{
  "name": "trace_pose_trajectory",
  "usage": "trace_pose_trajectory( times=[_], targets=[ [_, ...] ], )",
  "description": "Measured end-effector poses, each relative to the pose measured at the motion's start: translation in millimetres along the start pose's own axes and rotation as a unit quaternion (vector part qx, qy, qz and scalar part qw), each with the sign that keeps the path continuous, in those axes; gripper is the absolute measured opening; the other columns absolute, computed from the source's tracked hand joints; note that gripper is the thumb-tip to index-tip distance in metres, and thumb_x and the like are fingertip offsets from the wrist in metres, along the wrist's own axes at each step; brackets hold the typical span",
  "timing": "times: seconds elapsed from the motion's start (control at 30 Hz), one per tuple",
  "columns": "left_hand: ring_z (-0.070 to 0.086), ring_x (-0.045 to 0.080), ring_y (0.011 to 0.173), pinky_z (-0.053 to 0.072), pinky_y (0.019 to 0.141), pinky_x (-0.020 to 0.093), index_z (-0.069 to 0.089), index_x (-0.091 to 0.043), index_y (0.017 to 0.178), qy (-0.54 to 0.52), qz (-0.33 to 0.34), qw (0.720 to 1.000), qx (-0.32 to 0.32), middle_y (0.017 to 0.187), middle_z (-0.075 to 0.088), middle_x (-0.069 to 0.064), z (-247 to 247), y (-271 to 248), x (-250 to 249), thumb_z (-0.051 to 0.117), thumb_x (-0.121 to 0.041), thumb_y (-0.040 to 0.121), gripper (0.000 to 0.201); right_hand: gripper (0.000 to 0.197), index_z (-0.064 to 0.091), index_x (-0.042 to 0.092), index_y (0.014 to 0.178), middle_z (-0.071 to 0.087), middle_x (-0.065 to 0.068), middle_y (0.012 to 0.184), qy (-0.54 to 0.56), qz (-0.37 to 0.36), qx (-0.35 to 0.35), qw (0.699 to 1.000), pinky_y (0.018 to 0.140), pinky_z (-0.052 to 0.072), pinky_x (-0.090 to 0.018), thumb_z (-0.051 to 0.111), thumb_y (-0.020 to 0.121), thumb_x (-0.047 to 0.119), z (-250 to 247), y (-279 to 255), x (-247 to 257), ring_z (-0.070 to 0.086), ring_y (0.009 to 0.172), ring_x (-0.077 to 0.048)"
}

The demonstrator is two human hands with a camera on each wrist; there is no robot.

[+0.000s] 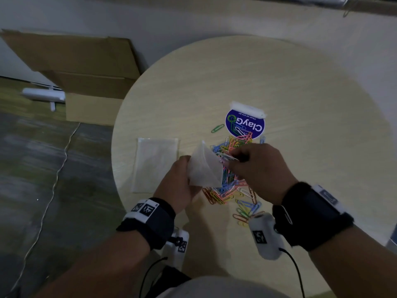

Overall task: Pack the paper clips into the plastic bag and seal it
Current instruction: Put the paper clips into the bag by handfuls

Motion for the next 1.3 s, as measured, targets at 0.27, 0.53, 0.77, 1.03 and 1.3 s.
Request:
trace_pose_trajectory(
  times=[0.27, 0.53, 0.77, 1.03, 1.3],
  targets=[
    [0.067, 0.014, 0.086, 0.049, 0.067, 0.020, 0.058, -0.012, 0.109, -0.056, 0.022, 0.998, -0.030, 0.101, 0.067, 0.004, 3, 0, 1, 0.078, -0.003, 0.074, 0.041, 0.034, 0.068, 0.004, 0.078, 0.068, -0.011, 0.070, -0.063, -0.053, 0.050, 0.995, 0.069, 0.049, -0.038, 0.054, 0.091, 0.033, 20, 14, 29, 0.063, 0.070, -0.026],
    [0.066, 0.013, 0.094, 0.057, 0.075, 0.037, 0.043, -0.032, 0.124, -0.043, -0.025, 0.999, 0.006, 0.113, 0.062, -0.007, -3, -3, 9, 0.083, -0.024, 0.077, 0.062, 0.020, 0.066, 0.024, 0.078, 0.067, 0.009, 0.071, -0.101, 0.070, 0.028, 0.992, 0.066, 0.047, -0.027, 0.075, 0.074, 0.042, -5, -42, -69, 0.061, 0.066, -0.006],
    [0.065, 0.001, 0.087, 0.057, 0.073, 0.035, 0.038, -0.038, 0.123, -0.044, -0.025, 0.999, 0.015, 0.110, 0.059, -0.013, -5, -6, 7, 0.081, -0.030, 0.082, 0.059, 0.017, 0.063, 0.023, 0.087, 0.068, 0.002, 0.096, -0.203, 0.113, 0.208, 0.950, 0.077, 0.046, -0.030, 0.053, 0.080, 0.035, 76, -107, -135, 0.064, 0.094, -0.022],
    [0.071, 0.013, 0.072, 0.059, 0.068, 0.046, 0.043, -0.035, 0.119, -0.033, -0.038, 0.999, 0.013, 0.102, 0.067, -0.007, -4, -7, 8, 0.078, -0.024, 0.084, 0.052, 0.015, 0.069, 0.021, 0.087, 0.062, -0.003, 0.085, -0.096, 0.030, -0.015, 0.995, 0.075, 0.045, -0.034, 0.063, 0.074, 0.026, 47, -48, -114, 0.060, 0.085, -0.030],
    [0.069, 0.009, 0.079, 0.059, 0.075, 0.042, 0.039, -0.038, 0.121, -0.022, -0.048, 0.998, 0.017, 0.102, 0.060, -0.015, -3, -9, 9, 0.079, -0.024, 0.083, 0.057, 0.107, 0.036, 0.019, 0.141, 0.041, -0.006, 0.130, -0.265, 0.089, 0.034, 0.959, 0.091, 0.045, -0.043, 0.059, 0.057, 0.081, 78, -49, -112, 0.040, 0.113, -0.031]
  ],
)
Point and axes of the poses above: each hand's wrist, its own y-axis towards the middle knuckle, its own z-axis out of the palm, x = y × z, the point moved 8 cm from there along y, towards the middle knuckle
